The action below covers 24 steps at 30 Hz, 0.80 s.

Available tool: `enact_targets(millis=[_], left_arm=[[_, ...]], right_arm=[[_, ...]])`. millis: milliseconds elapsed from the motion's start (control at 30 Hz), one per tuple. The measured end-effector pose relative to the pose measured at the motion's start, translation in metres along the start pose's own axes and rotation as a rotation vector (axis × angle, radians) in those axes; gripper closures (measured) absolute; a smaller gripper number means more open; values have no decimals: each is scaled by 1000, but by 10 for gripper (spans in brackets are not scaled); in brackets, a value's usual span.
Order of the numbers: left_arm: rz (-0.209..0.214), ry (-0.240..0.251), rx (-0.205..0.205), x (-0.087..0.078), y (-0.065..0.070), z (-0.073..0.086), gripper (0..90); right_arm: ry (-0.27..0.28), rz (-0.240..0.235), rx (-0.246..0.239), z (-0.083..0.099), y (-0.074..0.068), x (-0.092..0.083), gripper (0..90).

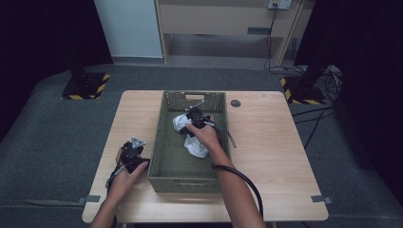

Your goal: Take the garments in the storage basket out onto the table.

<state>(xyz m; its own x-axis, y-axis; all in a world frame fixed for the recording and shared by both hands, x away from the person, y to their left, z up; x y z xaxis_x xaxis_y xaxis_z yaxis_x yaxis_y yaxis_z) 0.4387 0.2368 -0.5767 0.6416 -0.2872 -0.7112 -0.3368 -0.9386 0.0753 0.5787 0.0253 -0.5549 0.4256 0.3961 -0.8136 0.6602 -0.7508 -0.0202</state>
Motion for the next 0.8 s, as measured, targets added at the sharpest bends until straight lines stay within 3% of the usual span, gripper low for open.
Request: enact_targets(millis=[200, 633, 800], left_arm=[[-2, 0, -1, 0, 0, 0, 0], [-2, 0, -1, 0, 0, 0, 0], [-2, 0, -1, 0, 0, 0, 0]], right_arm=[[-7, 5, 19, 1, 4, 3, 28], [-17, 33, -12, 3, 1, 6, 45], [-16, 58, -12, 4, 3, 5, 124]])
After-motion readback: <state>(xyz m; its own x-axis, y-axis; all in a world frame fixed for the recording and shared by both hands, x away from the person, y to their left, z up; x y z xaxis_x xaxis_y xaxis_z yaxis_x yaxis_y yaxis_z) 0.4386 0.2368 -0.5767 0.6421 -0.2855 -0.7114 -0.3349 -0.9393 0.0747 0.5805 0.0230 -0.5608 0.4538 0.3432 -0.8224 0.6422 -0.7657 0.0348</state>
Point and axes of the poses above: each handheld gripper's, and its own axes: x roughly forward along the jaws, z roughly out of its underside, y roughly to its right, the point moved 5 cm from there along x, roughly forward along the jaws, and after that the axes turned 7 degrees about -x, right-handed, at the moved point
